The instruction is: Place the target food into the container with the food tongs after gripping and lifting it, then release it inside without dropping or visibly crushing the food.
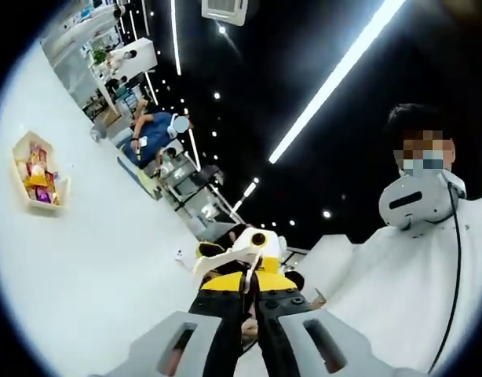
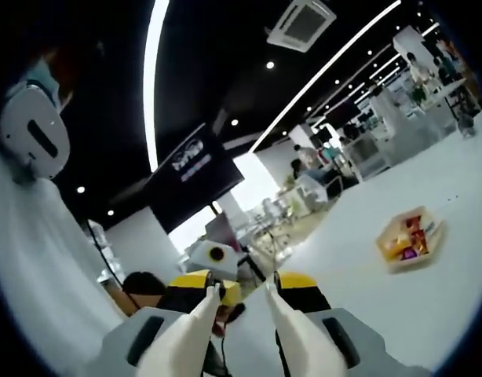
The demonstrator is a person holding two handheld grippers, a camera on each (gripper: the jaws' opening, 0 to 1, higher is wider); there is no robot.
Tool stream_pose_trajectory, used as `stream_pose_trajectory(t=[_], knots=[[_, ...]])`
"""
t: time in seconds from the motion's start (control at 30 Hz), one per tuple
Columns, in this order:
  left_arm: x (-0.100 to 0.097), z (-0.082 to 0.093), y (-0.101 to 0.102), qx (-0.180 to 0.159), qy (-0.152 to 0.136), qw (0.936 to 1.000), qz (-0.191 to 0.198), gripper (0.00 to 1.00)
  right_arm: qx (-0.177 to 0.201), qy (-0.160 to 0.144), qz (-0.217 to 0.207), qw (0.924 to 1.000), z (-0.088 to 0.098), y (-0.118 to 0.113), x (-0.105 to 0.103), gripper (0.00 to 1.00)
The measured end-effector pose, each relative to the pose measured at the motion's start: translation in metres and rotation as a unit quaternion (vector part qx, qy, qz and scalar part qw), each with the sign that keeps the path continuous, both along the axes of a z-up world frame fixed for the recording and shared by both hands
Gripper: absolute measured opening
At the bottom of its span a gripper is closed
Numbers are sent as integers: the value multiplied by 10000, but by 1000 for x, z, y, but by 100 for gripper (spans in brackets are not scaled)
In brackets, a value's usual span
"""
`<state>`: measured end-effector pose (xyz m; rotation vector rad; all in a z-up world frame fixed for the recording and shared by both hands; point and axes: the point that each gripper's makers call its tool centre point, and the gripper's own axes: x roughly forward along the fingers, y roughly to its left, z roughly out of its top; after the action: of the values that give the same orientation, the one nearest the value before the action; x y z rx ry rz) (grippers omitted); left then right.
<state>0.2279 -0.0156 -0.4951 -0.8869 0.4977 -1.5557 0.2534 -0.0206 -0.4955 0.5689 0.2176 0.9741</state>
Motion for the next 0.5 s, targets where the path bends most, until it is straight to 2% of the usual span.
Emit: stream_pose_trajectory(t=[0.03,0.07,0.2,0.33,0.5], knots=[[-1,3,1,-45,-101,9999,29,0,57,72,15,10000,-2,0,1,32],[-1,4,1,-12,-82,10000,28,0,204,131,-11,9997,0,-1,2,32],[-2,6,2,58,-275,9996,56,0,162,57,34,9998,2,1,1,33],[-1,5,3,86,-327,9994,99,0,49,-45,26,10000,1,-1,3,36],[-4,4,3,163,-405,9990,68,0,-100,3,154,9998,-4,-3,0,38]])
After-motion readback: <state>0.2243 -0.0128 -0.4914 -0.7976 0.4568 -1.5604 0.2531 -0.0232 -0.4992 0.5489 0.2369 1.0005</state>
